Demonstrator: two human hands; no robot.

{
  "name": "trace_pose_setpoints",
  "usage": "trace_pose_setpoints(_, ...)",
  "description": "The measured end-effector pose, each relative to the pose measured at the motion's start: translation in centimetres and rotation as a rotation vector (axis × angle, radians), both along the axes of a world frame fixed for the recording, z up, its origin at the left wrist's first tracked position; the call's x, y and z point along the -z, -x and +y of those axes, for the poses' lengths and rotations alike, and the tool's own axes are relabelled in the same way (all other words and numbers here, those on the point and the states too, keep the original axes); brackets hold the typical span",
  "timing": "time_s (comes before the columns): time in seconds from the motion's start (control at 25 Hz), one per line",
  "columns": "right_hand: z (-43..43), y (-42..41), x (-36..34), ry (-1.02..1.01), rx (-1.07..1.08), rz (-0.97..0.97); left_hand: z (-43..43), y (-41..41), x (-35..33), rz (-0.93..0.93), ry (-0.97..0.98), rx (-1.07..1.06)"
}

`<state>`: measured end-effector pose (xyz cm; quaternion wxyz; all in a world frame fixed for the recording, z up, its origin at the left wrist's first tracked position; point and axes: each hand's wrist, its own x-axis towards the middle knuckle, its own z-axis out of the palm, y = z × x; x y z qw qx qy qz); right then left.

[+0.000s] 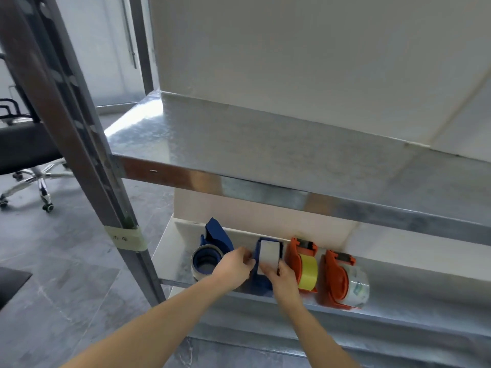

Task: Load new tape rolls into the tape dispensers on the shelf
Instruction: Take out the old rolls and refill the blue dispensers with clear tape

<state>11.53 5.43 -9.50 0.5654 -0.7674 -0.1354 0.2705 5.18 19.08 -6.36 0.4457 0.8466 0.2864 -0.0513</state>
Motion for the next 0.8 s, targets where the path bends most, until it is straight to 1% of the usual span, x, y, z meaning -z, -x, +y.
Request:
trace_pose_setpoints(0.04,-0.2,-0.1,-0.3,-0.032,0.012,0.072,-0.3,-0.5,-0.1,0.003,0.063,-0.006)
trace_pose_setpoints(0.12,-0.6,-0.1,-0.5,-0.048,0.023,0.117,-0.7,-1.3,-0.1,-0.016,0.182,-0.064)
trace_pose_setpoints(0.24,-1.2,0.1,-1.1,-0.021,0.187,0.017,-0.8,-1.6,0.5,-0.03,0.316,-0.174)
trace_pose_setpoints(0.32,-1.4,0.2,-1.4,0.033,0.292,-0.071,-1.1,-1.6,1.1,-0.01,0.359,-0.201)
trace_pose_setpoints(0.4,-1.7,0.1,-1.4,0.107,0.309,-0.129,-1.4,-1.6,1.5,0.016,0.374,-0.197)
trace_pose_setpoints(0.48,-1.8,0.1,-1.7,0.197,0.279,-0.188,-1.7,-1.6,1.9,0.043,0.315,-0.151)
trace_pose_setpoints(0.56,-1.9,0.2,-2.3,0.238,0.252,-0.251,-1.5,-1.6,1.9,0.058,0.224,-0.085)
trace_pose_setpoints(0.64,-2.2,0.5,-3.2,0.225,0.246,-0.299,-1.0,-1.7,1.4,0.065,0.119,-0.022)
trace_pose_setpoints(0.72,-2.7,0.5,-4.4,0.173,0.259,-0.304,-0.3,-2.0,0.3,0.072,-0.042,0.043)
trace_pose_setpoints(0.76,-3.2,0.3,-5.1,0.149,0.263,-0.311,0.0,-2.2,-0.5,0.055,-0.092,0.05)
trace_pose_setpoints(0.8,-3.7,0.1,-5.7,0.139,0.264,-0.32,0.1,-2.5,-1.4,0.022,-0.101,0.048)
